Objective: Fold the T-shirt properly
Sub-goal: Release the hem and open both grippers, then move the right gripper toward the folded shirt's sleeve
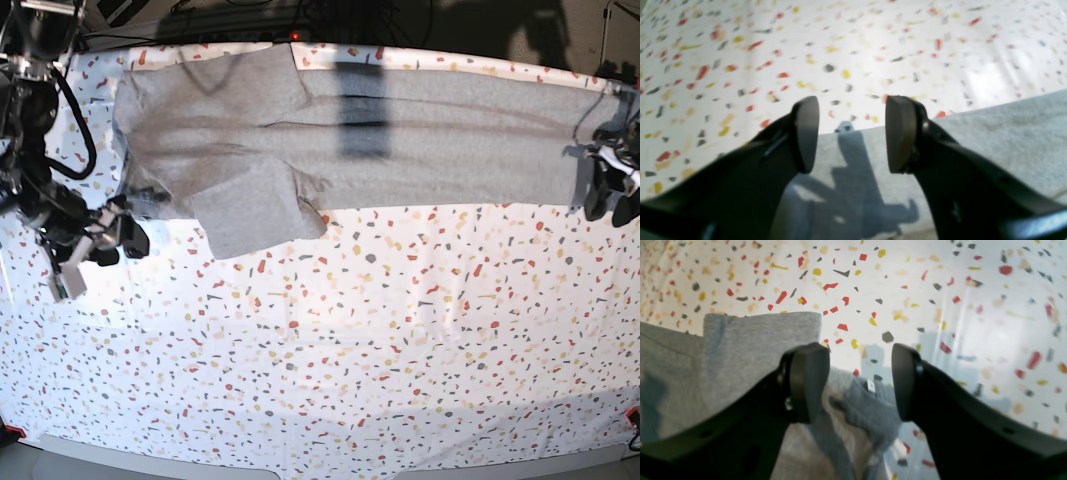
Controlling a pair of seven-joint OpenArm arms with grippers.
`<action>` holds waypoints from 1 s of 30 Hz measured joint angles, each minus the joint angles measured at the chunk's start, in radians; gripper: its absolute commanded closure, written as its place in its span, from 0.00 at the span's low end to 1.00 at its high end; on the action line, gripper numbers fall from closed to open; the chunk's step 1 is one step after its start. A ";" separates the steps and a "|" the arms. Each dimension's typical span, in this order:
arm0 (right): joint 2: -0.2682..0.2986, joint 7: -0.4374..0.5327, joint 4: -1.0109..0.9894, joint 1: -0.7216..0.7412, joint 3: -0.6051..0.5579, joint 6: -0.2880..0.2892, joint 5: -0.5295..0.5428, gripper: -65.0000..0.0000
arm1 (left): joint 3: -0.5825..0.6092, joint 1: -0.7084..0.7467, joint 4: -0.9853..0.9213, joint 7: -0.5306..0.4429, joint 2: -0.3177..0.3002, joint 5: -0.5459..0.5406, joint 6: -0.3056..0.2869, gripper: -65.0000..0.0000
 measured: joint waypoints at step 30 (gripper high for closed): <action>-0.160 -0.024 -0.520 0.376 -0.350 0.000 -0.240 0.47 | 0.000 0.003 0.023 0.000 0.117 0.071 0.003 0.52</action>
